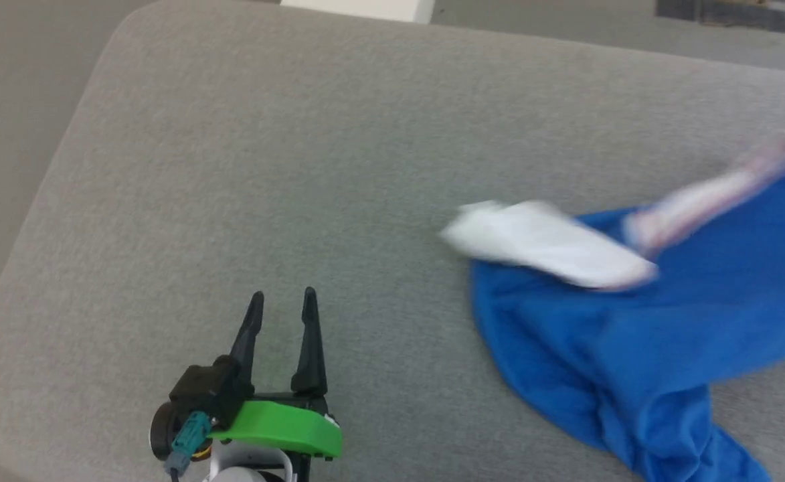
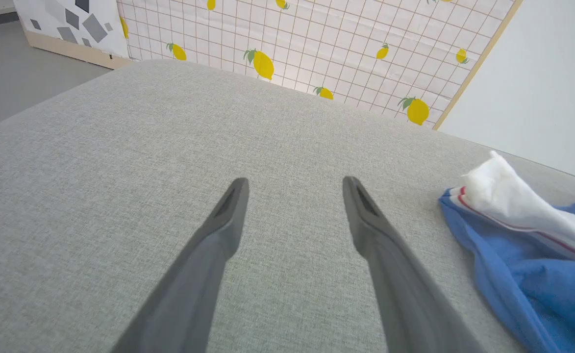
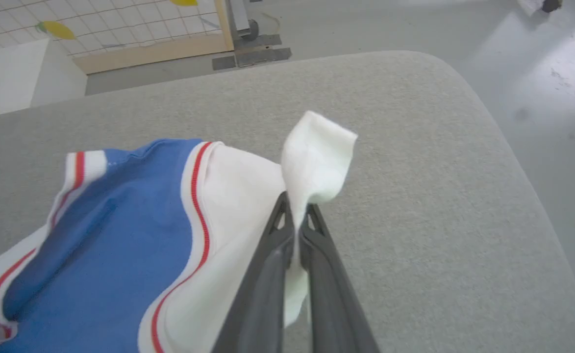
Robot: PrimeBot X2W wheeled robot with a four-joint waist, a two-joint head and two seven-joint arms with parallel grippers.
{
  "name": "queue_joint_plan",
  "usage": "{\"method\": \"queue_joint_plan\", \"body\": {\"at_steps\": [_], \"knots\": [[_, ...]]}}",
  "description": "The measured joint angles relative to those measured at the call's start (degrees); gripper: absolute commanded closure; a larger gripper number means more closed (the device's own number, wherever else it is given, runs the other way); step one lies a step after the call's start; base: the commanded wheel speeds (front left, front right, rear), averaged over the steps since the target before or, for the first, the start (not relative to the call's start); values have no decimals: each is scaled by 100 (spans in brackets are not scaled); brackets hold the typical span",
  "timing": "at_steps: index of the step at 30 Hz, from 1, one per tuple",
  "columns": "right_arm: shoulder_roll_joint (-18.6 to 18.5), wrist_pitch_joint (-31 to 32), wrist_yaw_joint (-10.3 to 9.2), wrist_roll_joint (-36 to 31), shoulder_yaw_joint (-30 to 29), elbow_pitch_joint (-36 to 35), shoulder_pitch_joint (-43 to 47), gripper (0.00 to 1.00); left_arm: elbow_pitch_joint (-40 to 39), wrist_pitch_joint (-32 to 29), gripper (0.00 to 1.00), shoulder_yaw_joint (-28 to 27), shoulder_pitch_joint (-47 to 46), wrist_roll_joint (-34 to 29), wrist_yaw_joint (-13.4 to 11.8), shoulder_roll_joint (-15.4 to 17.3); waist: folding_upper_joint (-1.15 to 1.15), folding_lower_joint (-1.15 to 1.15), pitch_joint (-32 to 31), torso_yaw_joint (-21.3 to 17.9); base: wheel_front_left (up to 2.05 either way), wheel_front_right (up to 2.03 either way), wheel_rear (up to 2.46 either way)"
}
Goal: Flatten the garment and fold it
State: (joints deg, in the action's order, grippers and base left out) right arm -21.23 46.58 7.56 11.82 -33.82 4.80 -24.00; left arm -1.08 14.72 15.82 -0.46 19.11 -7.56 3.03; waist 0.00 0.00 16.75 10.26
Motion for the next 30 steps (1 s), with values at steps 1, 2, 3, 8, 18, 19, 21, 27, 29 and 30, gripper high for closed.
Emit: {"method": "queue_joint_plan", "body": {"at_steps": [1,2,3,8,18,19,21,27,29,30], "knots": [[-32,16,0,-49,-182,-27,115,100,-5,0,0,-10,16,-2,1,0,0,0,-23,-33,0,0,0],[-54,24,0,-111,-408,-43,252,100,-7,0,0,-15,37,-12,2,0,0,0,-44,-67,0,0,0],[-68,15,0,-181,-584,-52,397,100,-4,0,0,-22,51,-25,3,0,0,0,-56,-91,0,0,0],[129,-508,0,-410,-954,129,673,0,20,0,0,-51,51,-47,52,0,0,0,20,-98,0,0,0],[597,-1354,0,-85,116,113,542,0,66,0,0,-149,51,-209,104,-1,0,0,-117,-291,0,0,0],[597,-1396,0,32,302,-32,542,0,67,0,0,-169,51,-209,104,-1,0,0,-153,-320,0,0,0],[659,-1373,0,307,678,-380,547,0,74,0,0,-196,55,-209,105,-1,0,0,-233,-377,0,0,0],[976,-638,0,969,1769,-1496,864,0,120,0,0,-170,125,-205,127,-1,0,0,-471,-498,0,0,0],[1006,-321,0,1139,2078,-1788,1055,0,123,0,0,-166,130,-205,129,-2,0,0,-527,-516,0,0,0],[1020,-121,0,1207,2251,-1905,1176,0,123,0,0,-166,135,-205,133,-2,0,0,-552,-519,0,0,0]]}}
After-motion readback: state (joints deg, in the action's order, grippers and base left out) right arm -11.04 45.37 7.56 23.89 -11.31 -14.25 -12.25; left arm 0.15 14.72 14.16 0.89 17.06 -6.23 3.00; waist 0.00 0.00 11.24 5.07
